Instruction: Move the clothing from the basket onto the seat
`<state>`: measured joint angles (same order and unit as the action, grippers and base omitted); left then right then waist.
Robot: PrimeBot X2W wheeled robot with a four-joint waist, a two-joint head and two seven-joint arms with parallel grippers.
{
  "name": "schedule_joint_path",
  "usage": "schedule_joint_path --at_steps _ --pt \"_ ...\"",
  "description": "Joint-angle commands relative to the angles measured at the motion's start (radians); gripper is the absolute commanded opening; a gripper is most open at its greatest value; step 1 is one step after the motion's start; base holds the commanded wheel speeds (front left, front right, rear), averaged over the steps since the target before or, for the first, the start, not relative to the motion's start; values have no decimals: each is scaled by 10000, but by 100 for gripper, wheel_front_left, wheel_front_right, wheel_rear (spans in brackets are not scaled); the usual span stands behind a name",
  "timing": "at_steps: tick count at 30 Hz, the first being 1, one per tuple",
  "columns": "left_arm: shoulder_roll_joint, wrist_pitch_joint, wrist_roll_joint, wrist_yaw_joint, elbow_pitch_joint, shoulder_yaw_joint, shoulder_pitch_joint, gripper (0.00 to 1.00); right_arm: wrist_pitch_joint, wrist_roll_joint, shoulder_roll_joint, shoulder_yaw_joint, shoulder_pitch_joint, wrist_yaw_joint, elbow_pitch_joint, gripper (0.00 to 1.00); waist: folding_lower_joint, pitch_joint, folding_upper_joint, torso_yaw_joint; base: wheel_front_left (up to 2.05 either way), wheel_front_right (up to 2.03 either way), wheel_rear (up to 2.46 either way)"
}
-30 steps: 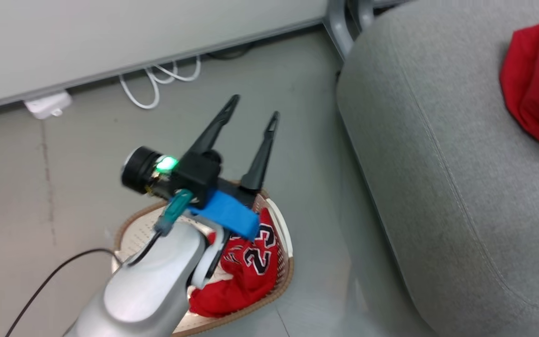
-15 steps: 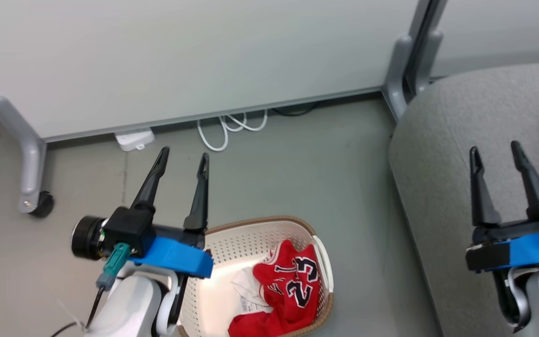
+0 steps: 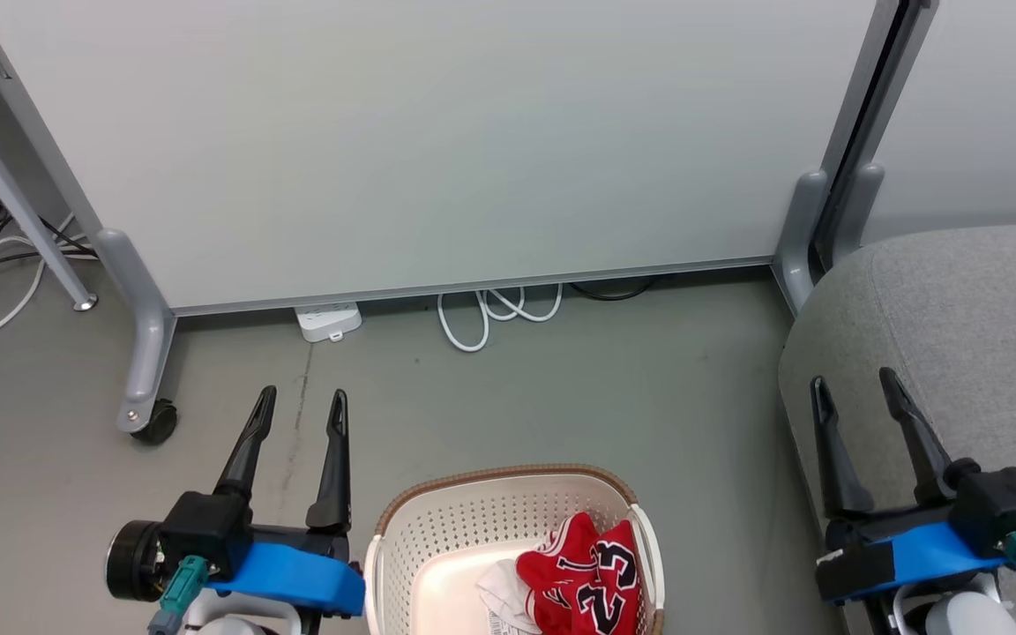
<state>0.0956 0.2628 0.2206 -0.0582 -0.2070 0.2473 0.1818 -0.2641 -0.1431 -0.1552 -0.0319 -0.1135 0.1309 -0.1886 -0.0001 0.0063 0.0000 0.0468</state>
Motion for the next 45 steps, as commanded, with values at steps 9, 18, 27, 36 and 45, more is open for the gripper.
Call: schedule_joint_path --at_steps 9,18,27,36,45 --pt "-282 29 -477 467 220 -882 -723 100 -5 45 327 240 953 -3 122 100 1 -241 0 87 0 0 0" --pt "-387 29 -726 771 220 -1303 -957 100 -5 92 375 416 1416 -3 217 100 1 -272 0 77 0 0 0" --pt "-438 29 -803 875 130 -1363 -973 100 -5 67 382 404 1435 -3 192 100 1 -244 0 82 0 0 0" --pt "-441 29 -661 1036 -213 -958 -504 100 -5 42 314 415 1219 -3 181 100 1 -67 0 -91 0 0 0" --pt "-434 28 -294 1308 -1739 447 958 100 -5 -17 103 506 454 -3 403 100 1 1073 0 -887 0 0 0"
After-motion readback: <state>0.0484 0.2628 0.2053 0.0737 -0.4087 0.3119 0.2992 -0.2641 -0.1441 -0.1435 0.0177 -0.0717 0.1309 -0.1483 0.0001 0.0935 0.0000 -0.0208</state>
